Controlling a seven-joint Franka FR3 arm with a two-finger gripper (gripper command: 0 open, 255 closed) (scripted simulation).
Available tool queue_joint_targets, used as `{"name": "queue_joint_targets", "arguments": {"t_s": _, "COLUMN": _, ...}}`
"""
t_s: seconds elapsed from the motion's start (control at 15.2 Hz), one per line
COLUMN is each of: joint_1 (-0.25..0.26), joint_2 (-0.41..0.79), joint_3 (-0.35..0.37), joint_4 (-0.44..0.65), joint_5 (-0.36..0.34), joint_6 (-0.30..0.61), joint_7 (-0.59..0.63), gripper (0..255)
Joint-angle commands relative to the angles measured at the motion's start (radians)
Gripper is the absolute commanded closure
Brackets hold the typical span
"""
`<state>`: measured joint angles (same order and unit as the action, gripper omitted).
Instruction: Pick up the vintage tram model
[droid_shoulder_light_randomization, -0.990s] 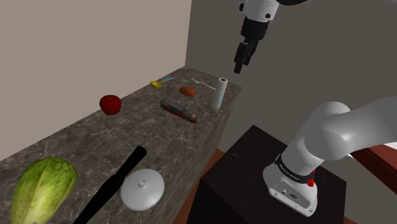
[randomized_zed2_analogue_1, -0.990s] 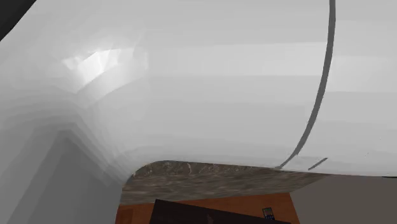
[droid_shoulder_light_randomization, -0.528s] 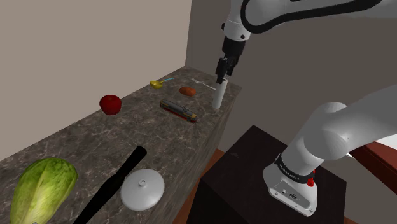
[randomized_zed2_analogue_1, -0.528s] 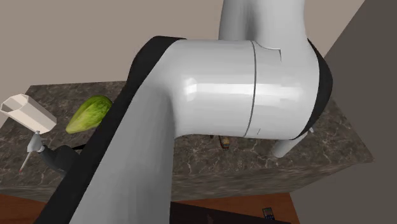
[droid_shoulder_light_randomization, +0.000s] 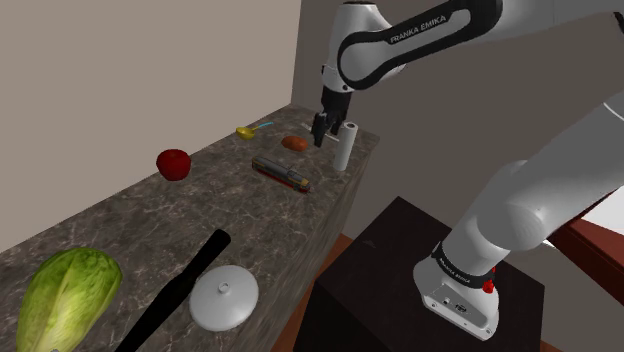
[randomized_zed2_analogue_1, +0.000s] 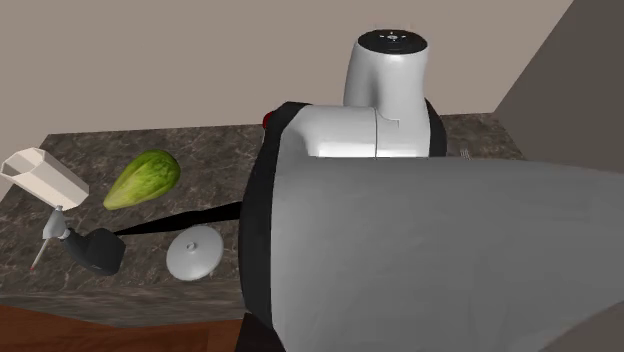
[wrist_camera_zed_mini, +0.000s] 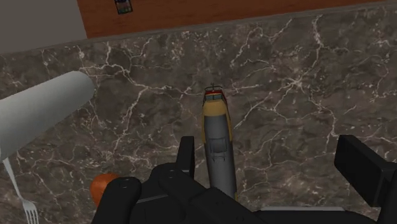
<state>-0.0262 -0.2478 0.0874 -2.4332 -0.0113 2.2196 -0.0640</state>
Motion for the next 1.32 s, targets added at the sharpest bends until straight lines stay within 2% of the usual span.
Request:
{"name": "queue_joint_targets", "arguments": {"t_s": 0.0, "joint_1": -0.002, "joint_2": 0.065, "joint_3": 0.004, "joint_4": 0.018, "joint_5": -0.004, "joint_6": 0.054, "joint_7": 0.012, "gripper": 0}}
{"name": "queue_joint_targets", "arguments": {"t_s": 0.66, "joint_1": -0.009, "joint_2": 0.46, "joint_3": -0.003, "joint_4": 0.209, "joint_5": -0.043, "joint_6": 0.276, "joint_7": 0.06, "gripper": 0}}
{"name": "queue_joint_targets", "arguments": {"t_s": 1.19, "joint_1": -0.001, "joint_2": 0.775, "joint_3": -0.021, "joint_4": 0.458, "joint_5": -0.058, "joint_6": 0.359, "joint_7": 0.082, "gripper": 0}}
{"name": "queue_joint_targets", "arguments": {"t_s": 1.25, "joint_1": 0.0, "joint_2": 0.778, "joint_3": -0.022, "joint_4": 0.461, "joint_5": -0.058, "joint_6": 0.36, "joint_7": 0.082, "gripper": 0}}
